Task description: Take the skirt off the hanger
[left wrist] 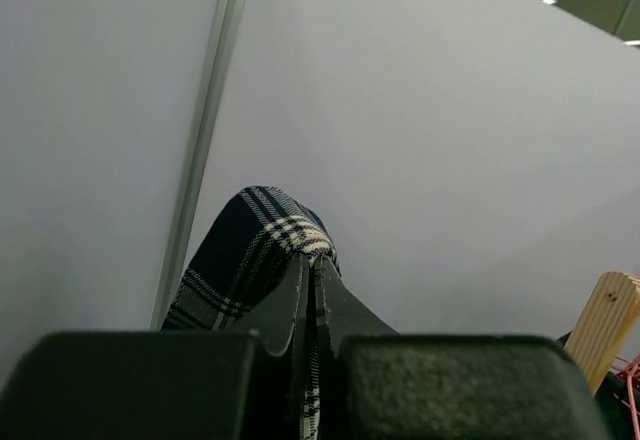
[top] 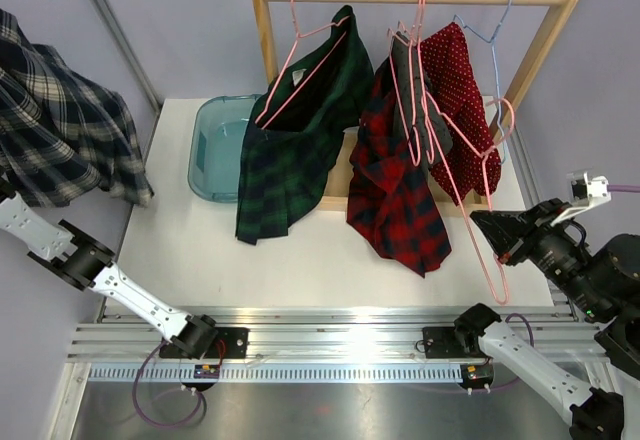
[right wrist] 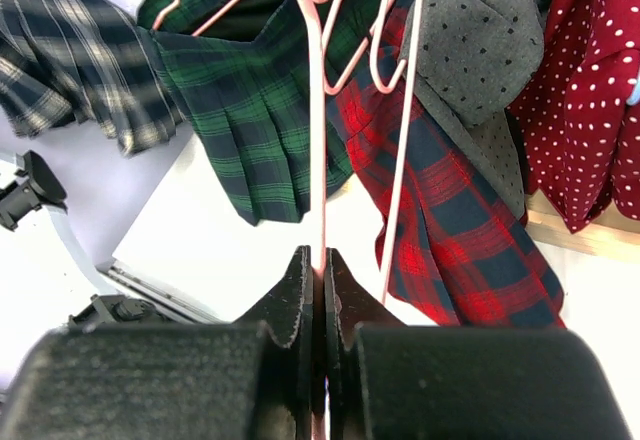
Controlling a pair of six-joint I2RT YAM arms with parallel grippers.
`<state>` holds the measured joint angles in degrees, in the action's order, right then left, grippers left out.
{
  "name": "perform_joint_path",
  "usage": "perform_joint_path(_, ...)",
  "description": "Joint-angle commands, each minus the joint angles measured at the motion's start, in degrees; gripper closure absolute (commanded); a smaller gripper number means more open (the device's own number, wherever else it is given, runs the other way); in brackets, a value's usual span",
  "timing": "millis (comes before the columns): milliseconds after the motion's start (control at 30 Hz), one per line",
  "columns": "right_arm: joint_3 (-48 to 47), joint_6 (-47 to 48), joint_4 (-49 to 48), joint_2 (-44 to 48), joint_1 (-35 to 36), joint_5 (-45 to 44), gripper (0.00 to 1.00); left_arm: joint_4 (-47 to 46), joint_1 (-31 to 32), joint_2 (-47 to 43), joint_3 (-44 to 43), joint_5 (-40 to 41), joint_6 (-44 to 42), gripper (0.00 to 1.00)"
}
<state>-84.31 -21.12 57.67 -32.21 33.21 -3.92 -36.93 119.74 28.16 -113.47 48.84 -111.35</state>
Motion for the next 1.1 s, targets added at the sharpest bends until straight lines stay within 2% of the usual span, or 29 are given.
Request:
perform_joint_path(0,1.25,1.70,-5.81,-2.16,-0.16,-1.35,1.00,28.19,29.50,1.55,-3.68,-7.26,8.58,1.00)
perform_joint_path(167,3.71,2.40,-10.03,-1.98,-0.25,-0.48,1.00,42.19,29.58,0.14,-7.73,-10.61,18.61,1.00)
perform_joint_path(300,3.28,3.98,-11.61,-2.77,-0.17,0.94,1.00,46.42,29.58,-0.38,-7.57,-4.31,21.18,1.00)
perform_joint_path(367,2.93,4.77,-11.61,-3.39,-0.16,1.63,1.00,37.41,29.58,-1.00,-2.14,1.48,17.60,1.00)
perform_joint_path(400,2.75,5.47,-11.53,-3.56,-0.16,1.99,1.00,32.41,29.58,-1.44,0.77,2.83,12.00,1.00)
perform_joint_path(467,2.66,5.83,-12.05,-4.09,-0.17,3.21,1.00,22.28,29.50,0.13,5.53,7.73,7.84,1.00)
perform_joint_path(500,2.58,5.83,-12.23,-4.18,-0.16,3.57,1.00,18.16,29.50,1.27,6.41,8.98,2.16,1.00)
perform_joint_path(533,2.49,5.74,-12.67,-4.27,-0.16,3.57,1.00,8.90,29.50,3.89,9.29,9.95,-1.20,1.00)
perform_joint_path(567,2.23,5.66,-12.84,-4.36,-0.25,5.66,1.00,5.32,29.50,5.14,10.54,11.26,-7.15,1.00)
perform_joint_path(600,2.22,5.05,-13.11,-4.27,-0.17,6.29,1.00,-1.59,29.50,6.63,11.42,11.89,-9.65,1.00)
perform_joint_path(667,2.31,4.34,-13.81,-3.22,-0.25,7.34,1.00,-6.56,29.41,12.34,12.04,14.34,-15.44,1.00)
perform_joint_path(700,2.75,3.55,-14.25,-2.69,-0.25,7.61,1.00,-11.89,29.41,14.18,13.09,14.61,-17.48,1.00)
perform_joint_path(767,3.36,2.76,-14.16,-1.11,-0.17,7.70,1.00,-16.49,29.41,18.58,15.98,13.13,-20.47,1.00)
perform_joint_path(833,3.63,1.62,-13.38,-0.05,-0.16,7.79,1.00,-22.30,29.41,21.83,16.53,11.90,-20.93,1.00)
perform_joint_path(867,3.80,1.27,-12.94,0.82,-0.16,7.79,1.00,-23.44,29.41,24.63,16.79,9.80,-18.14,1.00)
perform_joint_path(967,3.72,-0.23,-10.92,2.41,-0.25,7.53,1.00,-21.34,29.41,28.33,18.37,8.73,-10.14,1.00)
perform_joint_path(1067,4.07,-1.55,-9.16,4.60,-0.25,7.00,1.00,-29.06,25.99,34.48,17.06,9.43,-9.33,1.00)
